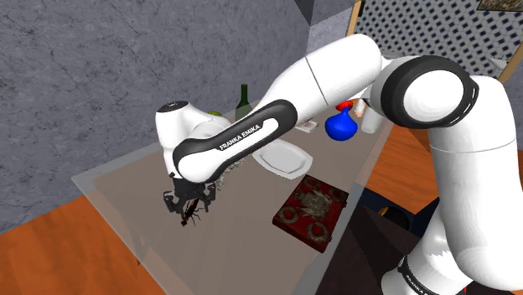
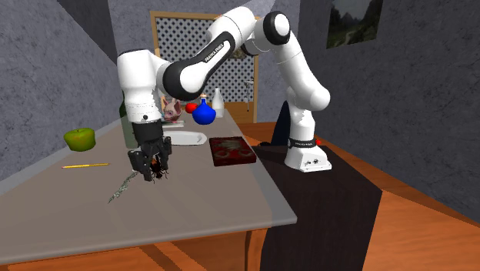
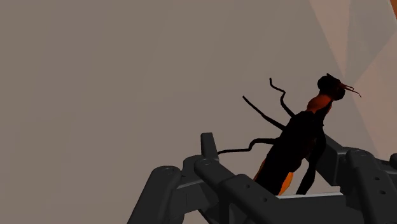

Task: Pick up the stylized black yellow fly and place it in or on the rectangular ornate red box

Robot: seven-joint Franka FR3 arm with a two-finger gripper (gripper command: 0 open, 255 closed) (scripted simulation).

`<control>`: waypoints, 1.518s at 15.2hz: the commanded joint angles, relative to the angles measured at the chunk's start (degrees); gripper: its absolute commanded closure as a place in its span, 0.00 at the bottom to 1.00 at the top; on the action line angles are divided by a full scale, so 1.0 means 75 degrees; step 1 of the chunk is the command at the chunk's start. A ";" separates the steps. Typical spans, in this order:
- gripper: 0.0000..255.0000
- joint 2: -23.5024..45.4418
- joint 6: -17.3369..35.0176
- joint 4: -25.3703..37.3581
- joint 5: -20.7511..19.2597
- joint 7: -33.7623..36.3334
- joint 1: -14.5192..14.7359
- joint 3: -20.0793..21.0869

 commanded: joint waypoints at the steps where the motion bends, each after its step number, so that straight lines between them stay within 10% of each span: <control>1: 1.00 -0.0093 -0.0197 0.0106 0.0046 -0.0026 -0.0009 0.0029; 8: 1.00 -0.0408 -0.0742 0.0355 0.0187 -0.0105 -0.0053 0.0109; 23: 1.00 -0.4184 0.0854 -0.4743 0.1706 -0.2475 -0.1710 -0.0123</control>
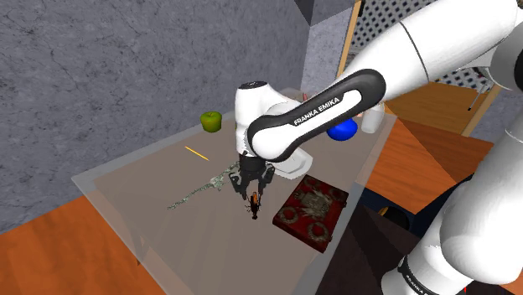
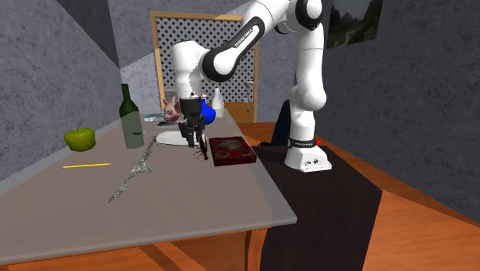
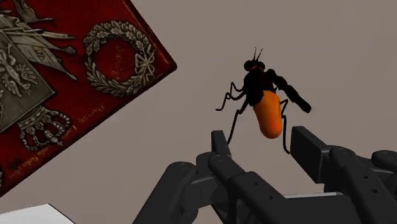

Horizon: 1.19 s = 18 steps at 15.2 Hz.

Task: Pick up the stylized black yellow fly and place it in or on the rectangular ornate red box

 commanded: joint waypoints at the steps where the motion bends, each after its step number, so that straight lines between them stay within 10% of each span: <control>1: 1.00 -0.0517 0.0118 -0.0607 0.0224 -0.0440 -0.0150 -0.0131; 17: 1.00 -0.3326 0.0248 -0.3557 0.0485 -0.3159 -0.1000 -0.1741; 18: 0.00 -0.3326 0.0248 -0.3557 0.0485 -0.3159 -0.1001 -0.1740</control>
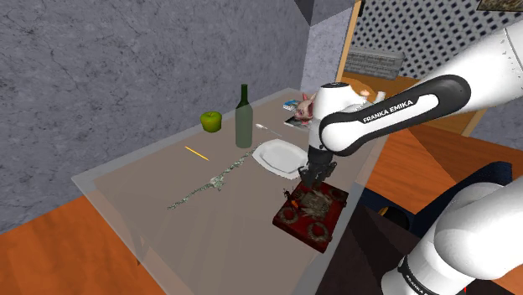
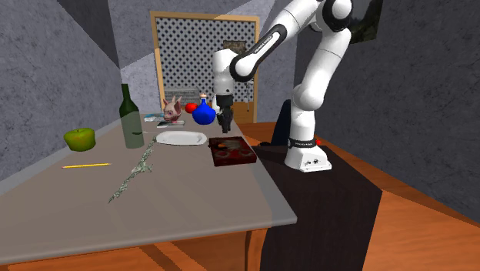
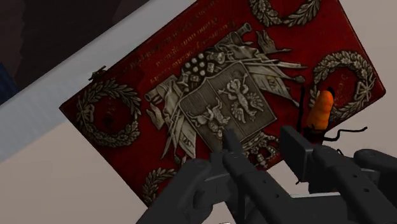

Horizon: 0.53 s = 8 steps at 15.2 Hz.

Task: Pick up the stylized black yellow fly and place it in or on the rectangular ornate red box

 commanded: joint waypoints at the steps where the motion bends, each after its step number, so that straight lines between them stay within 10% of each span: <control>1: 0.00 0.0456 -0.0179 0.0383 -0.0002 0.0280 0.0025 0.0156; 8: 0.00 0.2754 -0.0974 0.2233 -0.0147 0.1556 0.0156 0.0697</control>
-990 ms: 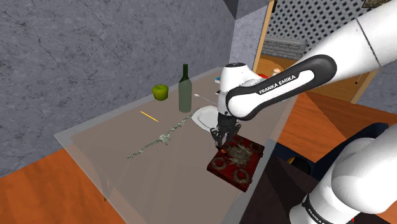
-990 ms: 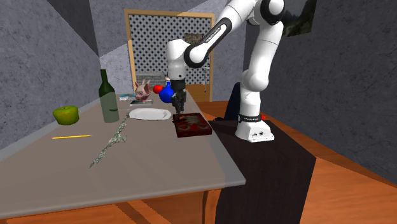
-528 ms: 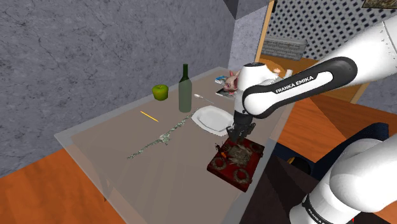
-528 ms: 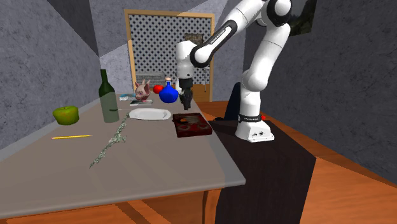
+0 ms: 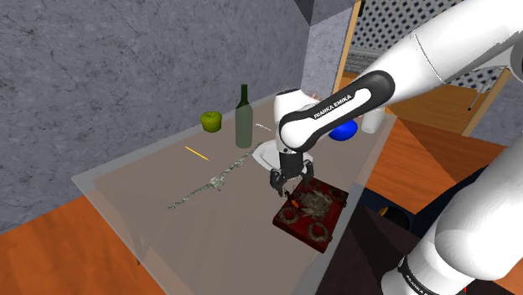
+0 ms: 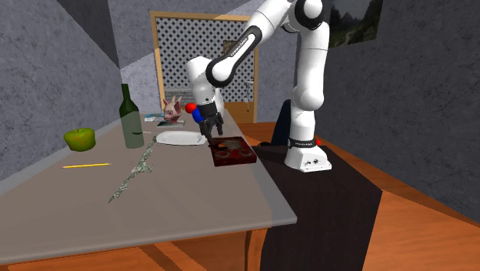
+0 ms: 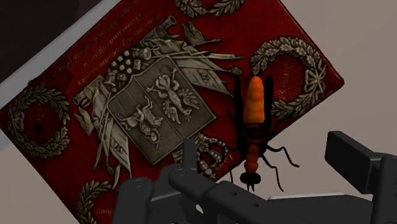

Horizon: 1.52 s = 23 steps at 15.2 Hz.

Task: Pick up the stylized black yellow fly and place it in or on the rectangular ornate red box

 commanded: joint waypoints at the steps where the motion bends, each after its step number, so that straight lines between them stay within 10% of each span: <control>1: 0.00 0.0176 0.0145 -0.0034 -0.0014 0.0082 0.0018 0.0028; 13: 0.00 0.0436 0.0662 -0.0296 -0.0062 0.0125 0.0025 0.0041; 14: 1.00 0.0436 0.0662 -0.0296 -0.0062 0.0125 0.0025 0.0041; 23: 1.00 0.0436 0.0664 -0.0298 -0.0062 0.0125 0.0025 0.0041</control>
